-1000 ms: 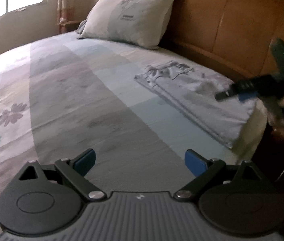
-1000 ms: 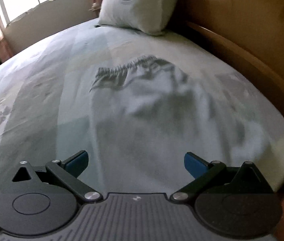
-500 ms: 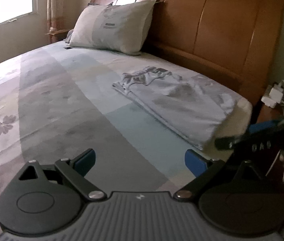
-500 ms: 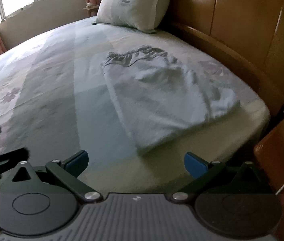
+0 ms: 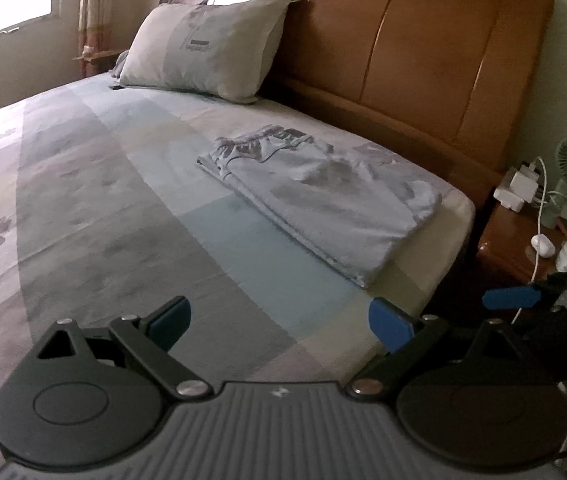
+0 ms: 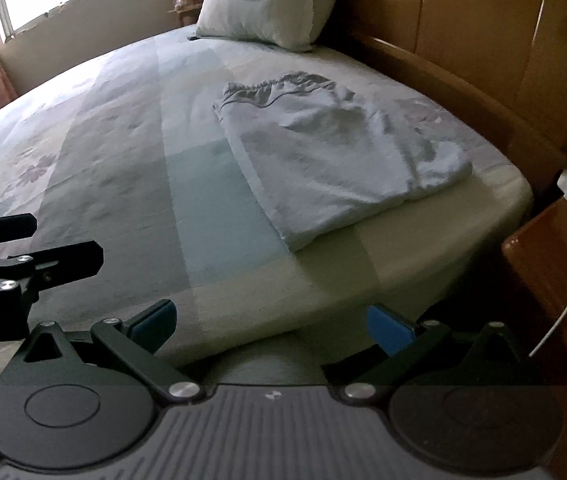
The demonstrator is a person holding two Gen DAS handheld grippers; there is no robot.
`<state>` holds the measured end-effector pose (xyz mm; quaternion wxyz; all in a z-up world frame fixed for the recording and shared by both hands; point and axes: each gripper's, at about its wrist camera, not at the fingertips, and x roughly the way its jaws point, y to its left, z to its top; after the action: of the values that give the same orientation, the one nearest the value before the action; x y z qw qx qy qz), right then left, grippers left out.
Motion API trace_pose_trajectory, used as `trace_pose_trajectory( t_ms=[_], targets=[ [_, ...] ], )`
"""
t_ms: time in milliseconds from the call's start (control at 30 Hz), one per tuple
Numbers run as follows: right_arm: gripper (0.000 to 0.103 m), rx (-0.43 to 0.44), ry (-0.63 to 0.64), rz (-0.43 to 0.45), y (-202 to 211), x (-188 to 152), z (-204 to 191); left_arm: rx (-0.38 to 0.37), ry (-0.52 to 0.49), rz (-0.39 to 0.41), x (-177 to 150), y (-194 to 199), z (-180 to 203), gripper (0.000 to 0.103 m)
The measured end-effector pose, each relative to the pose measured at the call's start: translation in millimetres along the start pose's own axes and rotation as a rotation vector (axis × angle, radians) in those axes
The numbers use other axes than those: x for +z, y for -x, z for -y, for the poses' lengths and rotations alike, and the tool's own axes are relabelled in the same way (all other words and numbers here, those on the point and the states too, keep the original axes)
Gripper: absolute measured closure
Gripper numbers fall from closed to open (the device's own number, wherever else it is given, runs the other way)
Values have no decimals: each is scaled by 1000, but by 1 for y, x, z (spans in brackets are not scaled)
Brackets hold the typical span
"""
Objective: Fold clothes
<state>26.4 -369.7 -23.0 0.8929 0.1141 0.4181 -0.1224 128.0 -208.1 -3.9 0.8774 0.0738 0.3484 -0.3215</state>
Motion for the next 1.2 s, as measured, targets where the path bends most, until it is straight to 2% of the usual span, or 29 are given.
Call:
trace_pose_trajectory(
  t_ms=[233, 500, 1200],
  targets=[
    [0, -25, -22, 30, 10, 1, 12, 23, 7, 12, 0, 10, -3, 7],
    [0, -35, -21, 56, 19, 4, 17, 22, -9, -11, 1, 6, 3, 7],
    [0, 1, -23, 62, 20, 7, 15, 16, -19, -19, 1, 4, 7, 7]
  ],
)
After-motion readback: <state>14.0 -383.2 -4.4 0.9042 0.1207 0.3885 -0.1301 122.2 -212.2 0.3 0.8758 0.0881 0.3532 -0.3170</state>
